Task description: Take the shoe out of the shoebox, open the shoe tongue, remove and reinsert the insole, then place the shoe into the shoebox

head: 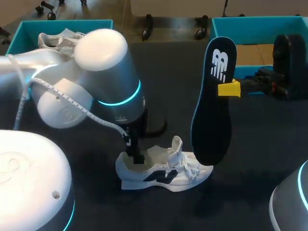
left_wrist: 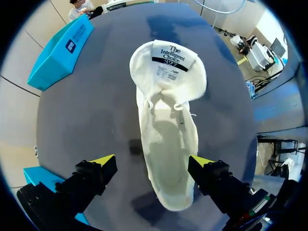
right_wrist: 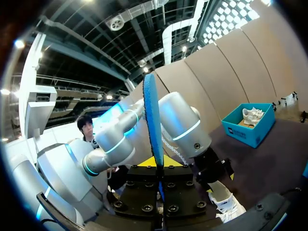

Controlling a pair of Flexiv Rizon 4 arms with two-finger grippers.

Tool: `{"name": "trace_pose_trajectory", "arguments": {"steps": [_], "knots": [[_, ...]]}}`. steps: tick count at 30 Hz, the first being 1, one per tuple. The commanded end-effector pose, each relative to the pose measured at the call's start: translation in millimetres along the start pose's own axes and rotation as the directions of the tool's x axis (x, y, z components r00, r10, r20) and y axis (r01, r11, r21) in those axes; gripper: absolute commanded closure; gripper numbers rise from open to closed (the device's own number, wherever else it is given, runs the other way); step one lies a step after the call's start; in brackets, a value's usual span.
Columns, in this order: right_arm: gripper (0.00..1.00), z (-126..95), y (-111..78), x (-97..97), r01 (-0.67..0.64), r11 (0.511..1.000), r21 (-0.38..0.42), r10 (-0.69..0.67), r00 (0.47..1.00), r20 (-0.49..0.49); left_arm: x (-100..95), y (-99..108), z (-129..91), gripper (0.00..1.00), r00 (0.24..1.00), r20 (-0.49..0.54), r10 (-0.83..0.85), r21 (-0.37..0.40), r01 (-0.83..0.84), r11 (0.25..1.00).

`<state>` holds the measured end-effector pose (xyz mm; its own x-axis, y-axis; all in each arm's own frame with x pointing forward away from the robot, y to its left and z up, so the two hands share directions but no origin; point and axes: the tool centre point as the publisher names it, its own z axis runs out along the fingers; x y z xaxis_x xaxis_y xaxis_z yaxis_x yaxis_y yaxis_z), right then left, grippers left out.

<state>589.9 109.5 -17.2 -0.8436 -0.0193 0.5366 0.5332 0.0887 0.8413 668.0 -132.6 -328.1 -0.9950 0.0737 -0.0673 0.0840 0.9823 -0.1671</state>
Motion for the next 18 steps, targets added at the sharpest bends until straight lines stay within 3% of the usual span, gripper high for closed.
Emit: {"name": "trace_pose_trajectory", "arguments": {"steps": [1, 15, 18], "knots": [[1.0, 2, -0.7, -1.1, 0.001, 1.0, -0.001, -0.001, 1.0, -0.001, -3.4, -10, 28, 0.0, 1.0, -0.009, 0.011, -0.007, -0.011, 1.0], [1.0, 2, -0.7, -1.1, 0.001, 1.0, -0.001, -0.001, 1.0, -0.001, -9.4, -16, 62, 0.0, 1.0, -0.021, -0.015, -0.027, 0.014, 1.0], [1.0, 2, -0.7, -1.1, 0.001, 1.0, -0.001, -0.001, 1.0, -0.001, -10.3, -16, 65, 0.12, 0.999, -0.023, -0.024, -0.026, 0.024, 0.999]]}}
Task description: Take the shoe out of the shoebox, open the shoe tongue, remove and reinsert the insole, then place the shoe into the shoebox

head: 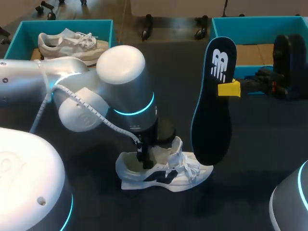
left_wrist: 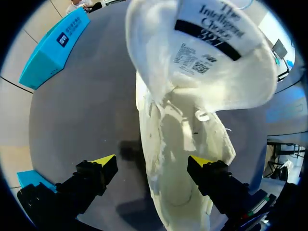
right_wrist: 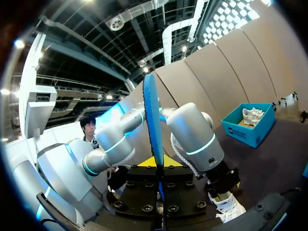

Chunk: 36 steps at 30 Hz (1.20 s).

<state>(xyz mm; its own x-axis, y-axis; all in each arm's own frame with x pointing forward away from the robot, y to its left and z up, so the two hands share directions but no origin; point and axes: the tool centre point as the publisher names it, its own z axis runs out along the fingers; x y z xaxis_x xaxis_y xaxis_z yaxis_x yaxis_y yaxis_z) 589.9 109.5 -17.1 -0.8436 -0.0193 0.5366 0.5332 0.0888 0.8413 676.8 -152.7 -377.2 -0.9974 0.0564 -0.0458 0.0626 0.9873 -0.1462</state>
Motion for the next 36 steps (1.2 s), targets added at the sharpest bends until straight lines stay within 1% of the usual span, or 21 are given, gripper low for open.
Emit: {"name": "trace_pose_trajectory", "arguments": {"steps": [1, 2, 3, 4, 5, 7, 8, 13, 15, 16, 17, 21, 26, 28, 29, 31, 36], "knots": [[1.0, 2, -0.7, -1.1, 0.001, 1.0, -0.001, -0.001, 1.0, -0.001, -3.7, -6, 13, 0.19, 1.0, -0.005, -0.005, -0.002, 0.005, 1.0], [1.0, 2, -0.7, -1.1, 0.001, 1.0, -0.001, -0.001, 1.0, -0.001, -3.9, -6, 14, 0.25, 1.0, -0.002, -0.012, -0.004, 0.012, 1.0], [1.0, 2, -0.7, -1.1, 0.001, 1.0, -0.001, -0.001, 1.0, -0.001, -4.1, -6, 14, 0.28, 1.0, -0.001, -0.013, -0.004, 0.013, 1.0], [1.0, 2, -0.7, -1.1, 0.001, 1.0, -0.001, -0.001, 1.0, -0.001, -4.1, -6, 15, 0.34, 1.0, 0.0, -0.015, -0.001, 0.015, 1.0], [1.0, 2, -0.7, -1.1, 0.001, 1.0, -0.001, -0.001, 1.0, -0.001, -4.4, -6, 15, 0.42, 1.0, 0.006, -0.022, -0.002, 0.022, 1.0], [1.0, 2, -0.7, -1.1, 0.001, 1.0, -0.001, -0.001, 1.0, -0.001, -5.7, -5, 15, 0.52, 0.999, 0.01, -0.03, 0.006, 0.03, 1.0], [1.0, 2, -0.7, -1.1, 0.001, 1.0, -0.001, -0.001, 1.0, -0.001, -6.3, -4, 14, 0.54, 0.999, 0.011, -0.032, 0.008, 0.032, 0.999], [1.0, 2, -0.7, -1.1, 0.001, 1.0, -0.001, -0.001, 1.0, -0.001, -8.6, -3, 15, 0.75, 0.999, 0.011, -0.037, 0.008, 0.037, 0.999], [1.0, 2, -0.7, -1.1, 0.001, 1.0, -0.001, -0.001, 1.0, -0.001, -9.3, -3, 16, 0.93, 0.999, 0.011, -0.036, 0.006, 0.036, 0.999], [1.0, 2, -0.7, -1.1, 0.001, 1.0, -0.001, -0.001, 1.0, -0.001, -9.5, -4, 16, 0.98, 0.999, 0.01, -0.034, 0.004, 0.034, 0.999], [1.0, 2, -0.7, -1.1, 0.001, 1.0, -0.001, -0.001, 1.0, -0.001, -9.6, -4, 16, 1.0, 0.999, 0.01, -0.032, 0.003, 0.032, 0.999], [1.0, 2, -0.7, -1.1, 0.001, 1.0, -0.001, -0.001, 1.0, -0.001, -8.8, -6, 15, 1.0, 1.0, 0.008, -0.016, 0.0, 0.016, 1.0], [1.0, 2, -0.7, -1.1, 0.001, 1.0, -0.001, -0.001, 1.0, -0.001, -1.2, -4, 5, 1.0, 0.999, 0.004, 0.046, 0.016, -0.046, 0.999], [1.0, 2, -0.7, -1.1, 0.001, 1.0, -0.001, -0.001, 1.0, -0.001, 1.9, -3, -2, 1.0, 0.997, -0.014, 0.078, 0.045, -0.077, 0.996], [1.0, 2, -0.7, -1.1, 0.001, 1.0, -0.001, -0.001, 1.0, -0.001, 3.2, -2, -6, 1.0, 0.996, -0.006, 0.095, 0.041, -0.094, 0.995], [1.0, 2, -0.7, -1.1, 0.001, 1.0, -0.001, -0.001, 1.0, -0.001, 6.6, -1, -16, 1.0, 0.991, -0.002, 0.137, 0.057, -0.137, 0.989], [1.0, 2, -0.7, -1.1, 0.001, 1.0, -0.001, -0.001, 1.0, -0.001, 16.5, 4, -41, 1.0, 0.956, 0.051, 0.29, 0.049, -0.293, 0.955]]}}
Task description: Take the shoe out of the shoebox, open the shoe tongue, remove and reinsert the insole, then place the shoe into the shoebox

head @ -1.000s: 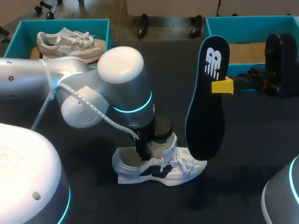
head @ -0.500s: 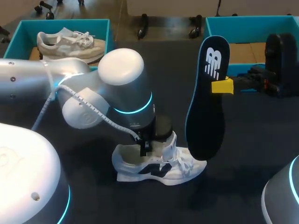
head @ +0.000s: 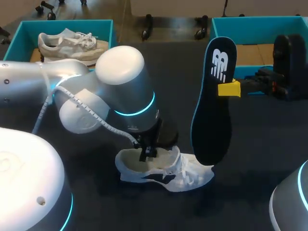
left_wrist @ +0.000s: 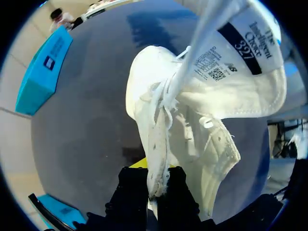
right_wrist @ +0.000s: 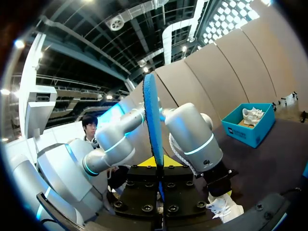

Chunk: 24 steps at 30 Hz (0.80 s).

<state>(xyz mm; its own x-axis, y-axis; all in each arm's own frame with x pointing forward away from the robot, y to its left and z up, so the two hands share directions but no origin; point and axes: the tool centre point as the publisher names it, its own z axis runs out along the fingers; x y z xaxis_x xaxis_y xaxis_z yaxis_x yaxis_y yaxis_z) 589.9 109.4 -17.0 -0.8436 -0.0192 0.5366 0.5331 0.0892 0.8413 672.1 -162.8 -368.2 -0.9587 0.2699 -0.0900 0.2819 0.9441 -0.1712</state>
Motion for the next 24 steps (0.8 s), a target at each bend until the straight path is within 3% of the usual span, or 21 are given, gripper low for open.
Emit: {"name": "trace_pose_trajectory", "arguments": {"steps": [1, 11, 15, 24], "knots": [[1.0, 2, -0.8, -1.2, 0.001, 1.0, -0.001, -0.001, 1.0, -0.001, 17.3, 11, -38, 1.0, 0.992, 0.049, 0.113, 0.012, -0.114, 0.993], [1.0, 2, -0.8, -1.2, 0.001, 1.0, -0.001, -0.001, 1.0, -0.001, 20.8, 20, -83, 1.0, 0.886, 0.119, 0.449, -0.004, -0.452, 0.892], [1.0, 2, -0.8, -1.2, 0.001, 1.0, -0.001, -0.001, 1.0, -0.001, 24.7, 15, -94, 1.0, 0.771, 0.125, 0.624, -0.036, -0.625, 0.78], [1.0, 2, -0.8, -1.2, 0.001, 1.0, -0.001, -0.001, 1.0, -0.001, 25.9, 13, -95, 1.0, 0.754, 0.123, 0.646, -0.058, -0.644, 0.763]]}}
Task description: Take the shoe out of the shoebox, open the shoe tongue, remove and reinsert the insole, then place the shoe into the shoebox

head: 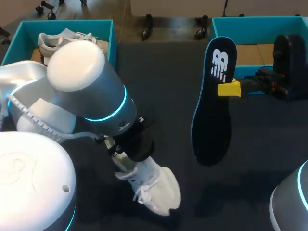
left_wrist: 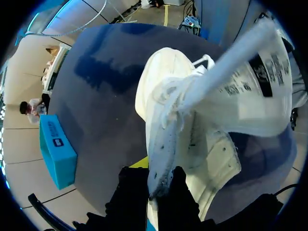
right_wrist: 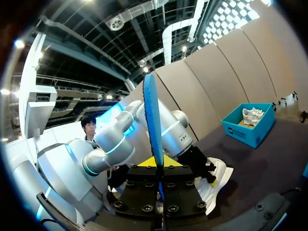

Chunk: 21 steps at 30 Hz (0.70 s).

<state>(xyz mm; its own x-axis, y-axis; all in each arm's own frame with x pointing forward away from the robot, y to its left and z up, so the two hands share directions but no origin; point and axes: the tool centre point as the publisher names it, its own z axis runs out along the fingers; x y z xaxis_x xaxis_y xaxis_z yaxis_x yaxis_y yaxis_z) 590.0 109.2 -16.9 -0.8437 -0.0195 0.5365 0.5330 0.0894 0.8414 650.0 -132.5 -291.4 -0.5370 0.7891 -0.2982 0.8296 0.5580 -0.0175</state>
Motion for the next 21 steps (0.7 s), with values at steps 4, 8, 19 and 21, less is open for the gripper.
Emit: {"name": "trace_pose_trajectory", "arguments": {"steps": [4, 8, 19, 21], "knots": [[1.0, 2, -0.9, -1.3, 0.001, 1.0, -0.001, -0.001, 1.0, -0.001, 3.4, 1, -13, 1.0, 1.0, 0.0, 0.001, -0.001, -0.001, 1.0], [1.0, 2, -0.9, -1.3, 0.001, 1.0, -0.001, -0.001, 1.0, -0.001, 1.7, -1, -6, 1.0, 0.995, 0.003, 0.102, 0.008, -0.102, 0.995], [1.0, 2, -0.9, -1.3, 0.001, 1.0, -0.001, -0.001, 1.0, -0.001, -15.3, -23, 12, 1.0, 0.861, -0.062, 0.505, 0.011, -0.505, 0.863], [1.0, 2, -0.9, -1.3, 0.001, 1.0, -0.001, -0.001, 1.0, -0.001, -17.3, -26, 18, 1.0, 0.846, -0.067, 0.528, 0.016, -0.529, 0.849]]}}
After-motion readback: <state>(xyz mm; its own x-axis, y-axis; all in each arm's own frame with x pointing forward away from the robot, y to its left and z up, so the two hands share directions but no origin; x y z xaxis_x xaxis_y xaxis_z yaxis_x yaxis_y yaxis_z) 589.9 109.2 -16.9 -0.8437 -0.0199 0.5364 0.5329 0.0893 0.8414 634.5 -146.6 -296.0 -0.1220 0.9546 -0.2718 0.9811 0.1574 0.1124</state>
